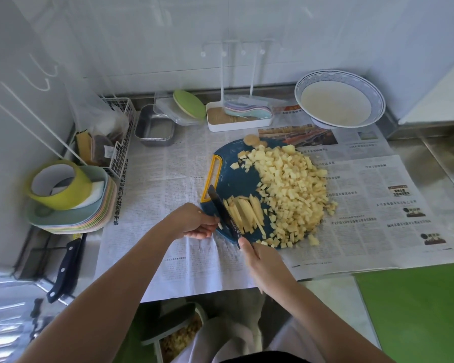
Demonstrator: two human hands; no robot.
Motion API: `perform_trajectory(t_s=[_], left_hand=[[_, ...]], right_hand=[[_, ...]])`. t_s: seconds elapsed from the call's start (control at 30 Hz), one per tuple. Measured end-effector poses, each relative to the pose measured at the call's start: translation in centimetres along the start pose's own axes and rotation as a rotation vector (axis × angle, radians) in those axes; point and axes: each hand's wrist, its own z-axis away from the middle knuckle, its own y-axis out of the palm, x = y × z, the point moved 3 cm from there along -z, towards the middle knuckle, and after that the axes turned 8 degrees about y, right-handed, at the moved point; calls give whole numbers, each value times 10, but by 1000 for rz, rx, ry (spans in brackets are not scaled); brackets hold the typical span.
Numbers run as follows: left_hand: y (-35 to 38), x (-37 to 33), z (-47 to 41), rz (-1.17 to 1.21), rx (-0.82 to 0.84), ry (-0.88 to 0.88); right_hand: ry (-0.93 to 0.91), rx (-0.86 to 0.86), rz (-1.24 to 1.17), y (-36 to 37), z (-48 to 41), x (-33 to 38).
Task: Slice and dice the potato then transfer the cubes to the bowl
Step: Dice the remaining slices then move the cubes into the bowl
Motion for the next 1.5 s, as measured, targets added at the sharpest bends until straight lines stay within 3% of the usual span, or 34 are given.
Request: perform_trajectory(t_s=[0.17,0.3,0.47,0.53,0.63,0.73,0.87,1.03,1.23,1.5], left_hand=[[0,-8,-2,-121,-83,41],[13,-13,-4,-134,-23,18],[4,-19,-9,-338,-52,34],[-3,-25,-10,-521,-105,146],[0,-43,-5,-809,-129,464],[20,-55,-9,-1187,112,795],[35,-57,-33,-1538,374,941],[42,-47,-51,-1533,457,1052],[37,-36,-55,-1444,340,1255],[40,-34,-66,-1348,352,1242]], right_hand=[[212,345,-602,-19,7,-9],[379,526,-807,-30,5,-18],[355,575,-940,-50,0,-31],[354,555,-959,-57,0,-34],[338,492,-950,-70,3,-34],[302,410,-918,-80,7,-30],[277,331,-920,-91,15,-27],[315,264,-943,-92,24,-32],[383,241,-932,-82,36,-39],[405,238,-904,-77,41,-33]])
